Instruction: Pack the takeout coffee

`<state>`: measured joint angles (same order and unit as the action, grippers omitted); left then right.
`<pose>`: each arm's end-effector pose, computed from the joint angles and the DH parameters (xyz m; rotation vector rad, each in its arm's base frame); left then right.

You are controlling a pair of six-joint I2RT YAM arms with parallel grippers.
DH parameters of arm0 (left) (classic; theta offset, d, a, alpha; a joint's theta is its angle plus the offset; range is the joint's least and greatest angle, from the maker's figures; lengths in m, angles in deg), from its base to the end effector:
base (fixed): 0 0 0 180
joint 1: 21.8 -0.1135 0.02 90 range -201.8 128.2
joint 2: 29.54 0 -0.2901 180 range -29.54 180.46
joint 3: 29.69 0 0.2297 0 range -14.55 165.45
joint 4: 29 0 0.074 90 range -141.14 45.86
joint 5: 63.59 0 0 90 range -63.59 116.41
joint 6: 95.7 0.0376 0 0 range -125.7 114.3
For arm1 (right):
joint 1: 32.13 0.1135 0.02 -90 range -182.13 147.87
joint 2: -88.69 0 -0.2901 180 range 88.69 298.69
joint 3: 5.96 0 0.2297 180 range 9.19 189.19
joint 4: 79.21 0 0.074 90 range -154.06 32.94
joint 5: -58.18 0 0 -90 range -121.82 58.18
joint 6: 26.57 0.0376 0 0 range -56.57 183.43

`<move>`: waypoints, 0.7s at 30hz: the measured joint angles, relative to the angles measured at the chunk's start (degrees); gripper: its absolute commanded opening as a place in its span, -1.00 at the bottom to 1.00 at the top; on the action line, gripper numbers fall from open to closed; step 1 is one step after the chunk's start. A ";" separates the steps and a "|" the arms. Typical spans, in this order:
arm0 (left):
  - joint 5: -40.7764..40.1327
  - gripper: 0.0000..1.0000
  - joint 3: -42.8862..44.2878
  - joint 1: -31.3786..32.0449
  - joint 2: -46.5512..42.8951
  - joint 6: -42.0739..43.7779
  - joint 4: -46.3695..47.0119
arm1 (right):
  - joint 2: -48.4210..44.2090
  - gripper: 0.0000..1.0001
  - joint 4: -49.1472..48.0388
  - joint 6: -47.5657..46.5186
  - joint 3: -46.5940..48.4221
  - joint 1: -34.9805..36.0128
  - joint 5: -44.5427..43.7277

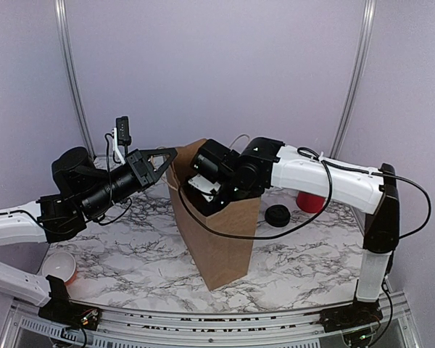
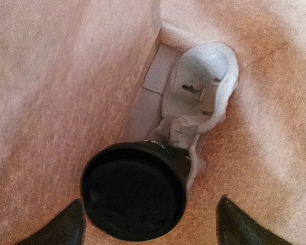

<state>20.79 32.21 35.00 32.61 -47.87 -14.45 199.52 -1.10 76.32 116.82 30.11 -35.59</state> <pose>0.1247 -0.1839 0.3965 0.0944 1.4596 -1.3816 0.1852 0.3466 0.3302 -1.1342 2.5146 0.2830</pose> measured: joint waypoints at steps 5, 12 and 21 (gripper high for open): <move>0.02 -1.00 0.00 0.00 0.02 0.02 0.00 | 0.00 1.00 0.72 -0.04 1.20 0.22 -0.42; 0.02 -1.00 0.00 0.00 0.00 0.09 0.00 | 0.00 1.00 1.44 0.37 3.17 0.57 -0.76; 0.00 -1.00 0.00 0.00 0.02 0.09 0.02 | -0.07 1.00 1.53 0.59 4.96 0.59 -1.90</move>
<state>20.79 32.21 35.00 32.63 -47.79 -14.43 199.45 0.43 76.91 121.78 30.70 -37.49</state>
